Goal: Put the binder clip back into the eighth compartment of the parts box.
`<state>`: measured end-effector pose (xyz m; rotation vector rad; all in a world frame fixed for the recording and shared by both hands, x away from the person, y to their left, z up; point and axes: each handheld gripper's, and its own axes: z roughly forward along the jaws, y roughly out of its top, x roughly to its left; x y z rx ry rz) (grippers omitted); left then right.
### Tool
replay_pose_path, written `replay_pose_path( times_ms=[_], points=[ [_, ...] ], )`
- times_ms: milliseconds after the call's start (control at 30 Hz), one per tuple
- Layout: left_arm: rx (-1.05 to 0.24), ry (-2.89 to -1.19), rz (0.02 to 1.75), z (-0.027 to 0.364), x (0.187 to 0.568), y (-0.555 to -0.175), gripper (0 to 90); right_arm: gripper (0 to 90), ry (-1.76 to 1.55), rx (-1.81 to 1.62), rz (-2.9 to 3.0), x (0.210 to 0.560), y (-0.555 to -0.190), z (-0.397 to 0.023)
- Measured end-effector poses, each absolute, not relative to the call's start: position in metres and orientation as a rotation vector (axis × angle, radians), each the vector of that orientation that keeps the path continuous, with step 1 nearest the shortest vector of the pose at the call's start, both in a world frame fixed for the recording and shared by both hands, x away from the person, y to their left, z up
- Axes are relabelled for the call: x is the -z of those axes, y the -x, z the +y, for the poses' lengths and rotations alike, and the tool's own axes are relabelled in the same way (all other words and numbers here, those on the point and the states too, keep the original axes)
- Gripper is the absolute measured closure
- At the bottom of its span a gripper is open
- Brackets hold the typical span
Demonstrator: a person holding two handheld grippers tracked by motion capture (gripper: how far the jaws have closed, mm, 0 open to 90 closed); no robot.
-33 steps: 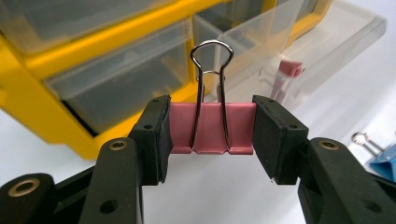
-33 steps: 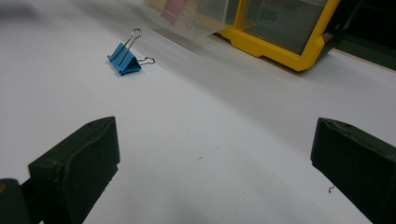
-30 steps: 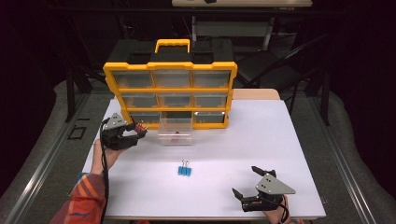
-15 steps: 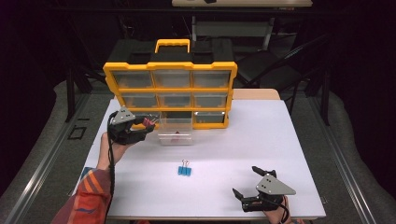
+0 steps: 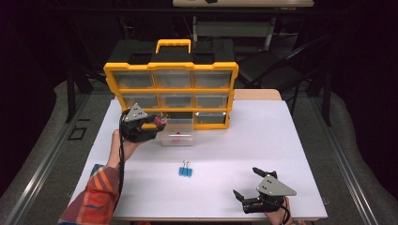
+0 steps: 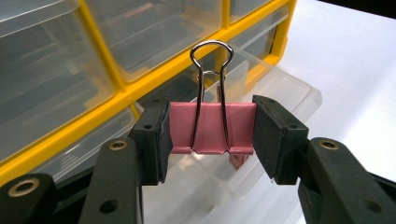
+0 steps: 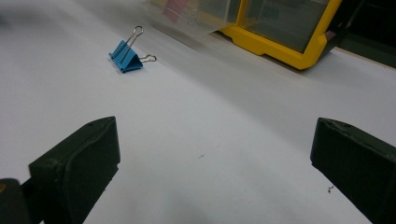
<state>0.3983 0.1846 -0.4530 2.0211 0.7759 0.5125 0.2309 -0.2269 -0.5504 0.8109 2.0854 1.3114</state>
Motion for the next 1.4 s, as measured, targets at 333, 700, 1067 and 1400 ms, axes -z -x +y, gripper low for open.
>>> replay_pose_path(
  times_ms=[333,700,1067,1400],
  points=[
    [-0.496,-2.048,0.764,0.168,0.46,-0.407,49.7,0.9,-0.808,-1.311,2.088,0.55,-0.231,-0.227],
    [-0.464,-2.018,0.79,0.173,0.465,-0.405,19.0,0.9,-0.813,-1.313,2.091,0.55,-0.23,-0.228],
    [-0.484,-2.033,0.765,0.192,0.473,-0.373,5.6,0.9,-0.81,-1.304,2.099,0.551,-0.231,-0.226],
    [-0.472,-2.016,0.792,0.206,0.49,-0.35,1.0,1.0,-0.809,-1.299,2.096,0.55,-0.23,-0.226]
  ],
)
